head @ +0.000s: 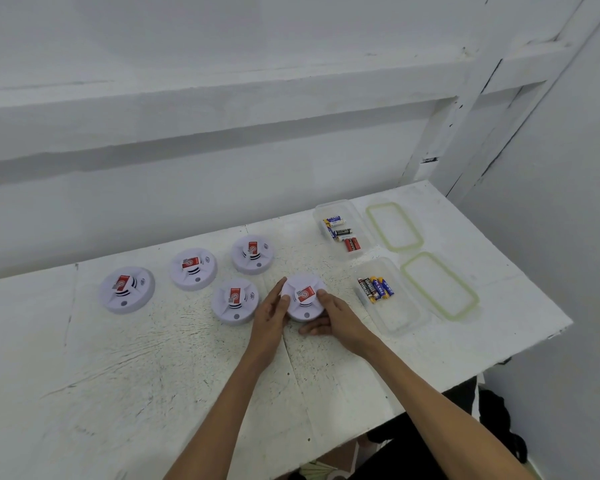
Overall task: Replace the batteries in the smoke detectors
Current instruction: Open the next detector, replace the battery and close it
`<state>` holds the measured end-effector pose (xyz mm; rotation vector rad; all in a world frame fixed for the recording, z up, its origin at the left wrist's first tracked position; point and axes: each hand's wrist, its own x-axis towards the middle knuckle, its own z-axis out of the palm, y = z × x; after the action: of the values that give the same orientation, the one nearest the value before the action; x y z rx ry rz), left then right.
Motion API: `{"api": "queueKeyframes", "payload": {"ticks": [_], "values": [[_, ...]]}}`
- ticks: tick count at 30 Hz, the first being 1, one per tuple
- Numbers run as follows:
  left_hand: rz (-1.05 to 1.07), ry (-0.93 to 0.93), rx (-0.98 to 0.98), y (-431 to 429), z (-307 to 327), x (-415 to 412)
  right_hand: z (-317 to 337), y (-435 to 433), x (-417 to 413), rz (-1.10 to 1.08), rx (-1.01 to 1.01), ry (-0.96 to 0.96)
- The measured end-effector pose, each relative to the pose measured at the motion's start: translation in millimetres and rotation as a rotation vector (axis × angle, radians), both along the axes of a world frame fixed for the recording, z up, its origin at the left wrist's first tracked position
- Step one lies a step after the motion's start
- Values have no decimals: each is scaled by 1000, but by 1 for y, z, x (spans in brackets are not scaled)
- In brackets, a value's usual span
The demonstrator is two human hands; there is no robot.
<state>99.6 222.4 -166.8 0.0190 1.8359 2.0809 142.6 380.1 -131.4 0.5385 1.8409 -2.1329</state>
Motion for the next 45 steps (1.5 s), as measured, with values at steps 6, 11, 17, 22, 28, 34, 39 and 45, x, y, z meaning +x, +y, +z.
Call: {"api": "queueKeyframes", "payload": {"ticks": [6,11,17,22,28,34,39,45], "values": [[-5,5,-11,-1,1,1,-4,0,-1,-6,1,2],[-2,5,-16,0,1,1,-5,0,-1,-5,1,9],[-11,16,-28,-1,-2,-1,-4,0,-1,-16,-1,10],[-10,4,-18,-2,-4,-1,-6,0,0,-18,0,5],[-12,-4,-19,-1,-2,-1,-5,-1,0,-15,3,22],[-11,-4,-12,-2,-3,-1,-6,0,0,-9,1,24],[-20,-8,-8,-2,-3,-1,-8,0,0,-11,3,19],[-18,11,-37,-2,-4,-2,-7,0,-1,-17,-17,19]]}}
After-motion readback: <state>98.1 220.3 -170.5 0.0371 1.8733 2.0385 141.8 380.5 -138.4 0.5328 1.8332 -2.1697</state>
